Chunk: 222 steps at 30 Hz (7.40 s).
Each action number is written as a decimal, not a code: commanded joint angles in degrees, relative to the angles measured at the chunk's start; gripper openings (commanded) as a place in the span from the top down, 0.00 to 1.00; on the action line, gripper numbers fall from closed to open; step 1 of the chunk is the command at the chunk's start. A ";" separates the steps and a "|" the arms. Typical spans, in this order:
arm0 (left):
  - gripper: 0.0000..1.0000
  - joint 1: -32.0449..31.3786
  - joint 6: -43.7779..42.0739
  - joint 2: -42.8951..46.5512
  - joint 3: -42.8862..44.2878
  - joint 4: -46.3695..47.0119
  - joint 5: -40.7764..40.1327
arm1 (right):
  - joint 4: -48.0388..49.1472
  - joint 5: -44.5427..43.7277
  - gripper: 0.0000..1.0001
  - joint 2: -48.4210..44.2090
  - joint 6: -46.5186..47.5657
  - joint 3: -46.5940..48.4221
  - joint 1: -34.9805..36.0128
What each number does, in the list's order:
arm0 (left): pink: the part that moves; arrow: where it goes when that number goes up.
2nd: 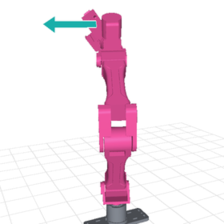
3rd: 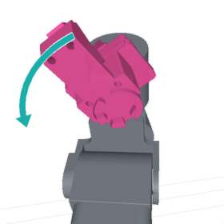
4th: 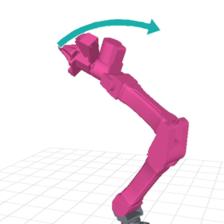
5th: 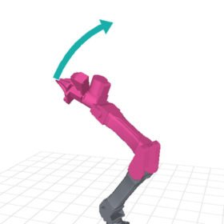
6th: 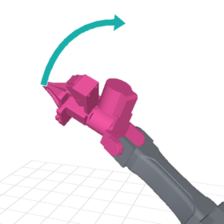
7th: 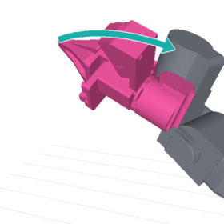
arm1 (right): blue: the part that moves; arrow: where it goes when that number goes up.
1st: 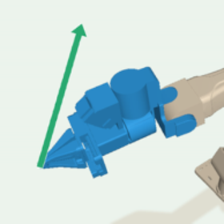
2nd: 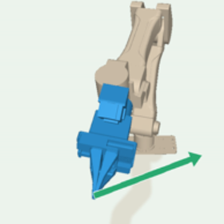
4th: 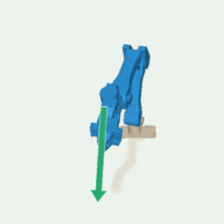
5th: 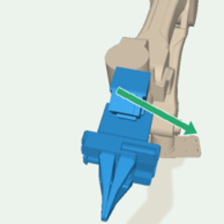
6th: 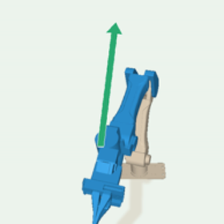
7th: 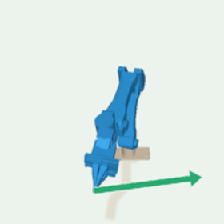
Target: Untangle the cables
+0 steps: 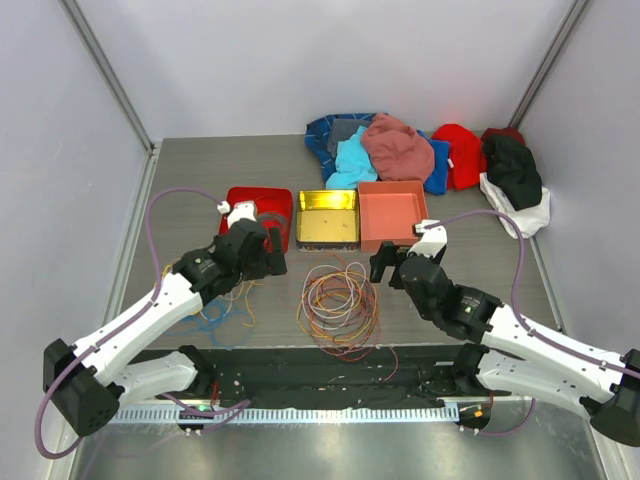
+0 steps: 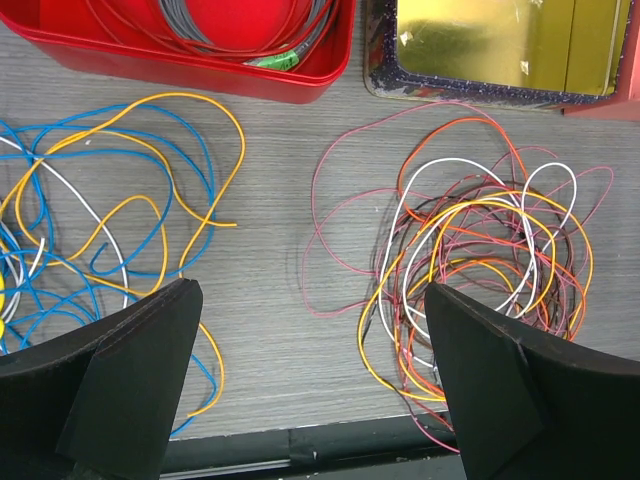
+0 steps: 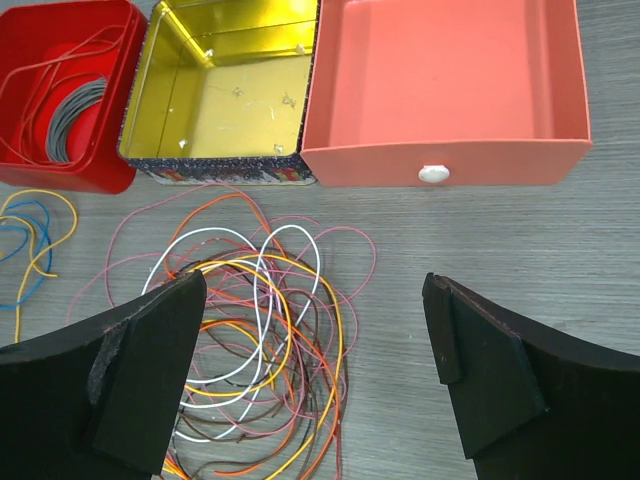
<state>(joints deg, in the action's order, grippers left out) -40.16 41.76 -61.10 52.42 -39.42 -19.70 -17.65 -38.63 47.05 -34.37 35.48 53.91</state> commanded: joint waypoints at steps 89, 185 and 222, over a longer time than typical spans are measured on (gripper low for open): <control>0.53 -17.58 6.41 -23.36 -9.27 30.19 5.20 | -4.59 0.93 0.02 -0.64 -4.21 -3.14 0.14; 0.70 -17.50 11.85 -9.91 -21.92 30.46 4.85 | 10.27 23.16 0.30 12.54 -3.16 -4.81 0.58; 0.73 -17.58 14.40 -10.88 -25.35 33.35 3.27 | 9.48 22.90 0.25 12.90 -3.51 -5.43 0.50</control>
<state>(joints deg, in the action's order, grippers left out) -57.65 56.47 -70.65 27.16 -8.71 -15.99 -8.69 -14.94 61.43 -37.43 30.20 54.22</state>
